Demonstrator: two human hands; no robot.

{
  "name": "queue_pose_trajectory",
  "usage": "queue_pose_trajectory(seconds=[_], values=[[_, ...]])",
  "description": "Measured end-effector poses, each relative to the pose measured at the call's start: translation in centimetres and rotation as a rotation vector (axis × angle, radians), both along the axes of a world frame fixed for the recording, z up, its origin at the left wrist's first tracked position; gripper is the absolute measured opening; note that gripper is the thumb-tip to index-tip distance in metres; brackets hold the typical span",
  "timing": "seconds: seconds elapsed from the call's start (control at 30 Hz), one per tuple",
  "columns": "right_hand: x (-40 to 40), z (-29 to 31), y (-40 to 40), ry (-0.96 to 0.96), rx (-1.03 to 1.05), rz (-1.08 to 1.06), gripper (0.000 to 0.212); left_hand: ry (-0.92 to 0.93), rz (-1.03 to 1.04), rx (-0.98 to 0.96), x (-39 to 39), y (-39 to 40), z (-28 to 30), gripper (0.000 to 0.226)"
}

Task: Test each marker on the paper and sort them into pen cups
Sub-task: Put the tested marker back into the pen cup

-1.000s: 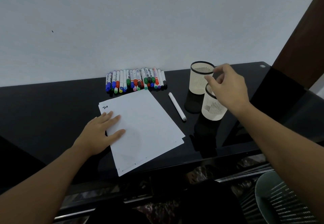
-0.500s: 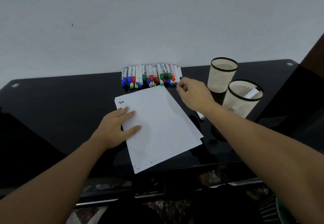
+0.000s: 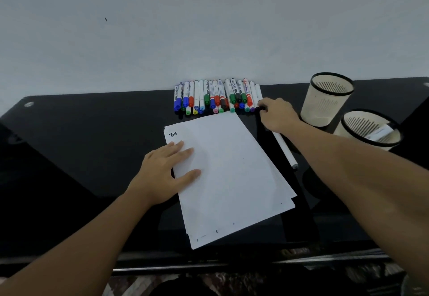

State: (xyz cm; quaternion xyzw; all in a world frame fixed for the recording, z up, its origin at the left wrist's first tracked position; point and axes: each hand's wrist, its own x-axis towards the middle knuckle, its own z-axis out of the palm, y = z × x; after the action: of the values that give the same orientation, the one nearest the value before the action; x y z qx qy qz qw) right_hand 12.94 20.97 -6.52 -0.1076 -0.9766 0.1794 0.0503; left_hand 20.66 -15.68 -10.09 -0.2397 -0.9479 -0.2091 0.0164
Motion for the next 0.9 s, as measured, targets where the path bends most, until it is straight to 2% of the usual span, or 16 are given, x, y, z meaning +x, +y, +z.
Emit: queue_pose_trajectory(seconds=[0.13,0.3,0.6,0.77,0.9], values=[[-0.7,-0.3,0.4,0.053,0.041,-0.007,0.030,0.006,0.002,-0.001,-0.2,0.0,-0.1,0.077],[-0.5,-0.5,0.7,0.022,0.098,0.006,0.015,-0.002,0.004,0.006,-0.1,0.2,-0.1,0.078],[-0.6,-0.2,0.8,-0.001,0.159,0.031,0.029,-0.005,0.011,-0.023,-0.2,0.1,-0.1,0.078],[0.1,-0.1,0.4,0.108,0.102,0.022,0.016,-0.001,0.012,-0.014,-0.1,0.1,0.0,0.080],[1.2,0.4,-0.1,0.319,0.117,-0.046,0.010,0.000,0.014,-0.014,-0.1,0.1,0.0,0.080]])
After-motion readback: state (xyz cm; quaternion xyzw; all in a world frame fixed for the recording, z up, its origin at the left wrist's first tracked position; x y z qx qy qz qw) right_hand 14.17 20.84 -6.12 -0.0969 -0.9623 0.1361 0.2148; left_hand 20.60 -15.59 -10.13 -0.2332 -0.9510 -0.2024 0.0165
